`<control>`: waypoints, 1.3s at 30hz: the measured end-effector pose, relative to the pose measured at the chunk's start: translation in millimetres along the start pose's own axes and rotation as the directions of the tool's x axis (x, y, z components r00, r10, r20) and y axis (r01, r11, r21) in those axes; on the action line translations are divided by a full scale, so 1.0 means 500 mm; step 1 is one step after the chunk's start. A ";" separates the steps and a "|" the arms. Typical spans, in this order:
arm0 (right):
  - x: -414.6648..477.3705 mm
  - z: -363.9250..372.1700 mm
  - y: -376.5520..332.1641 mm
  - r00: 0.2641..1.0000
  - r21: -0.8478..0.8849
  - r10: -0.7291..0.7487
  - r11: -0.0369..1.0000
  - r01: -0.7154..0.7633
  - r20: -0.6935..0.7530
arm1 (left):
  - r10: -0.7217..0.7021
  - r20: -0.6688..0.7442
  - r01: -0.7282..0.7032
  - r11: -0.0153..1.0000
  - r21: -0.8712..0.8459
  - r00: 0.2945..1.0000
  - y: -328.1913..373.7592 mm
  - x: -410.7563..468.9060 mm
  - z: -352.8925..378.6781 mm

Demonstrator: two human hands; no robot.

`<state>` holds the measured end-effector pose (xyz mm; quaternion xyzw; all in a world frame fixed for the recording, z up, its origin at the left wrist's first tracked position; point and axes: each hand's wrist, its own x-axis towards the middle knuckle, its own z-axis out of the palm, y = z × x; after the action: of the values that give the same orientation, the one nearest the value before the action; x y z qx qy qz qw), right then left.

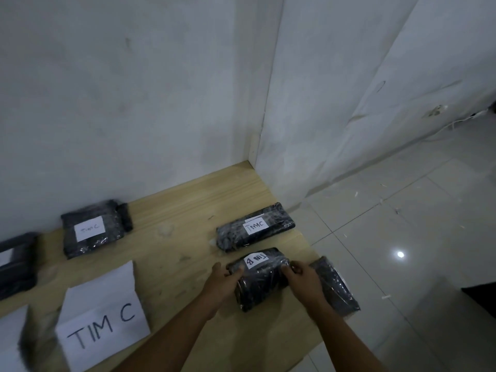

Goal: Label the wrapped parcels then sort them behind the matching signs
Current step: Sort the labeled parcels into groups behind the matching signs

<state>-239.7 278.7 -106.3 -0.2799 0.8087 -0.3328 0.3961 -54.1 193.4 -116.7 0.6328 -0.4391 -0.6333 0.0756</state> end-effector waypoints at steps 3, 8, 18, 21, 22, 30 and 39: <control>-0.031 0.031 0.013 0.999 -0.013 -0.023 1.000 0.024 0.031 | -0.036 0.000 0.036 0.998 -0.046 0.999 -0.031 -0.012 -0.038; -0.069 0.107 0.002 0.989 -0.028 -0.144 0.989 0.145 0.034 | 0.011 -0.124 -0.033 0.983 -0.180 0.992 -0.070 -0.062 -0.127; -0.125 0.303 -0.197 0.942 0.167 -0.308 0.944 0.286 0.130 | 0.136 -0.261 -0.244 0.862 -0.445 0.956 -0.115 -0.157 -0.377; -0.166 0.417 -0.266 0.907 0.182 -0.365 0.926 0.331 0.209 | 0.116 -0.352 -0.311 0.762 -0.568 0.929 -0.143 -0.179 -0.478; -0.184 0.455 -0.286 0.884 0.176 -0.383 0.922 0.346 0.267 | 0.111 -0.383 -0.334 0.739 -0.586 0.917 -0.154 -0.183 -0.509; -0.281 0.725 -0.379 0.730 0.187 -0.359 0.932 0.310 0.581 | 0.032 -0.519 -0.402 0.673 -0.620 0.854 -0.231 -0.203 -0.729; -0.315 0.971 -0.462 0.712 0.189 -0.275 0.961 0.200 0.646 | 0.006 -0.631 -0.371 0.813 -0.449 0.776 -0.322 -0.179 -0.957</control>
<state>288.9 94.0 -84.8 -0.4603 0.5521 -0.3011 0.6266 451.9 128.4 -66.6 0.7013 -0.2544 -0.4855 0.4558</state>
